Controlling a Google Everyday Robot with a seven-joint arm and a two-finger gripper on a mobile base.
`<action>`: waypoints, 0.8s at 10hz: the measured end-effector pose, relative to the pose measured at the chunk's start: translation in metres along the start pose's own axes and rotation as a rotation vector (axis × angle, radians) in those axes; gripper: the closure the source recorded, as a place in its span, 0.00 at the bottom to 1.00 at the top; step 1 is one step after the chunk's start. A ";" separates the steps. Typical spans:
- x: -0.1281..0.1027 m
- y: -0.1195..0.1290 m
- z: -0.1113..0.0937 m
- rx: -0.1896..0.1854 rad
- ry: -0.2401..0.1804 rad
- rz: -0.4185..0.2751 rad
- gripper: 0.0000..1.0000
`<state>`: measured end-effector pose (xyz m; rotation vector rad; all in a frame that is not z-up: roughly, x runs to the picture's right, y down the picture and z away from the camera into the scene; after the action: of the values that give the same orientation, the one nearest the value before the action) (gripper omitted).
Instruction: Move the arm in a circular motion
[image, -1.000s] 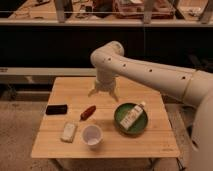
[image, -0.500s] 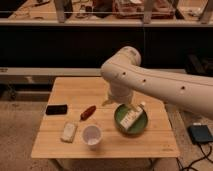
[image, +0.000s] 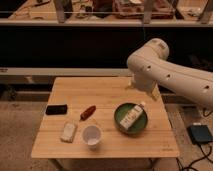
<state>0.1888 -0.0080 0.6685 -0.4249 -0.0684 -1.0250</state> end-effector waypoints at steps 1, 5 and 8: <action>0.021 0.002 0.007 0.008 0.017 0.046 0.20; 0.090 -0.040 0.039 0.024 0.070 0.132 0.20; 0.129 -0.100 0.064 0.036 0.145 0.144 0.20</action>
<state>0.1813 -0.1333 0.7908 -0.3173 0.0725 -0.9087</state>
